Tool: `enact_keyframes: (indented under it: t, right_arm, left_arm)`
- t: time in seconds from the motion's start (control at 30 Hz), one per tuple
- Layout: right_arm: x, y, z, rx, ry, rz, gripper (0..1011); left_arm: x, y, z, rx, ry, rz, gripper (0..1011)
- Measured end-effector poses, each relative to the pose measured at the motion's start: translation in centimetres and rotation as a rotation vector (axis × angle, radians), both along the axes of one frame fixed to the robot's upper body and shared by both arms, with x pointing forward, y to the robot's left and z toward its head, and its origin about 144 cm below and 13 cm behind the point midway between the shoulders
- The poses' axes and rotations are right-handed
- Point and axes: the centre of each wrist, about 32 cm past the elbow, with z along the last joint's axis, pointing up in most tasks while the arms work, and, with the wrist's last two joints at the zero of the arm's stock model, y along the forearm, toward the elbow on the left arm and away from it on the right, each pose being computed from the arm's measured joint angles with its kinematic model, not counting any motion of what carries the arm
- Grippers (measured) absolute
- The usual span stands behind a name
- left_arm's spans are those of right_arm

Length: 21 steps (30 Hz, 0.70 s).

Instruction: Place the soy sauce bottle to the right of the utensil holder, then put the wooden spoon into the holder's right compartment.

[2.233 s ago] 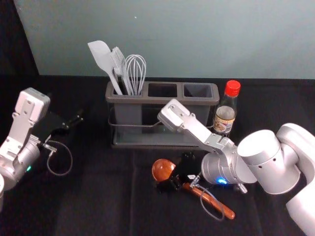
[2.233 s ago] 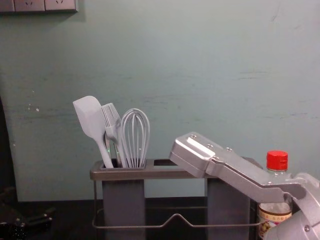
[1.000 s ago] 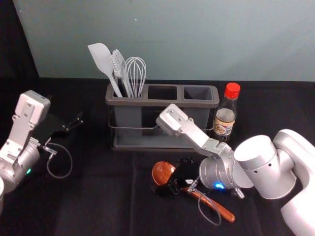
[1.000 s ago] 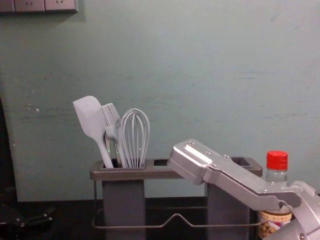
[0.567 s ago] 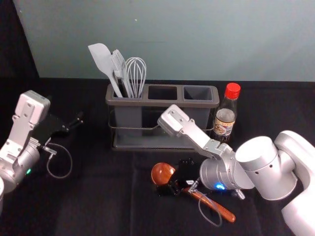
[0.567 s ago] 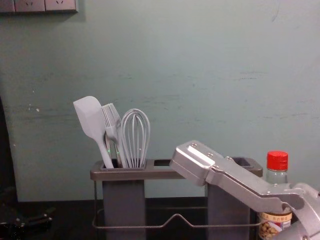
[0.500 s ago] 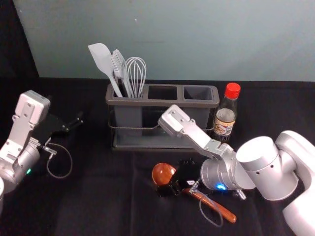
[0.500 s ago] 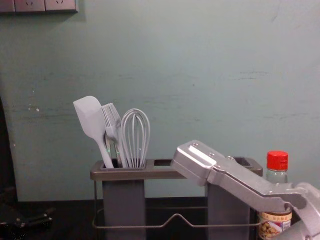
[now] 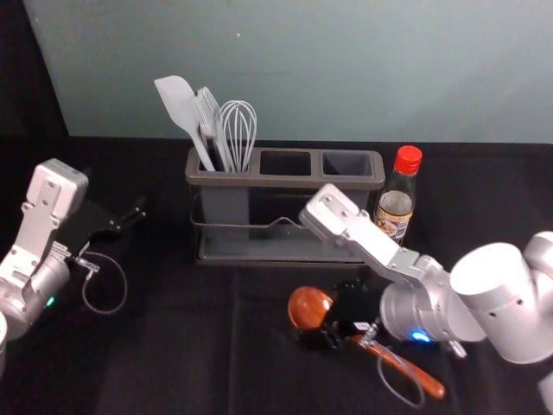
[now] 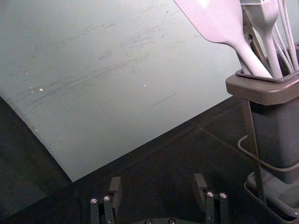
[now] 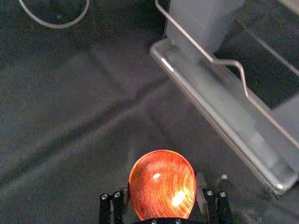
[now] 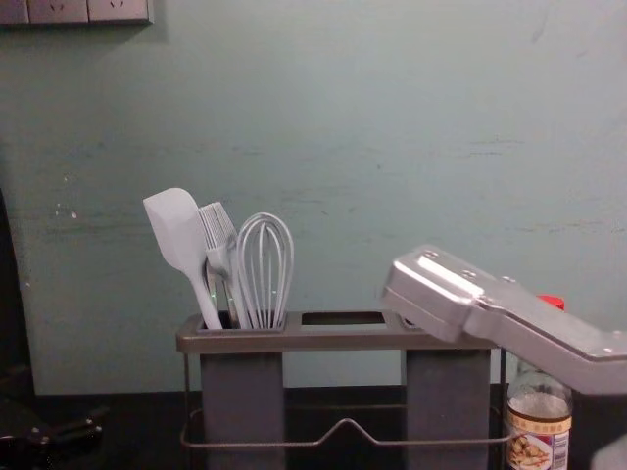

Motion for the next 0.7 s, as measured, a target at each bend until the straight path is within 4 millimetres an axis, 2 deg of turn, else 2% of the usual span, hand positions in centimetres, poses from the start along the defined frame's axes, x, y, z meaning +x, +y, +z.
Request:
enact_keyframes:
  t: [0.17, 0.43, 0.7]
  right_arm:
    - [-1.3, -2.1, 0.0, 0.011, -0.016, -0.009, 838]
    - [-4.6, -6.3, 0.0, 0.147, -0.182, -0.067, 838]
    - [-6.8, -7.8, -0.8, 0.279, -0.405, -0.131, 838]
  left_arm:
    - [0.0, 0.0, 0.0, 0.000, 0.000, 0.000, 1005]
    - [0.0, 0.0, 0.0, 0.000, 0.000, 0.000, 1005]
    - [0.0, 0.0, 0.0, 0.000, 0.000, 0.000, 1005]
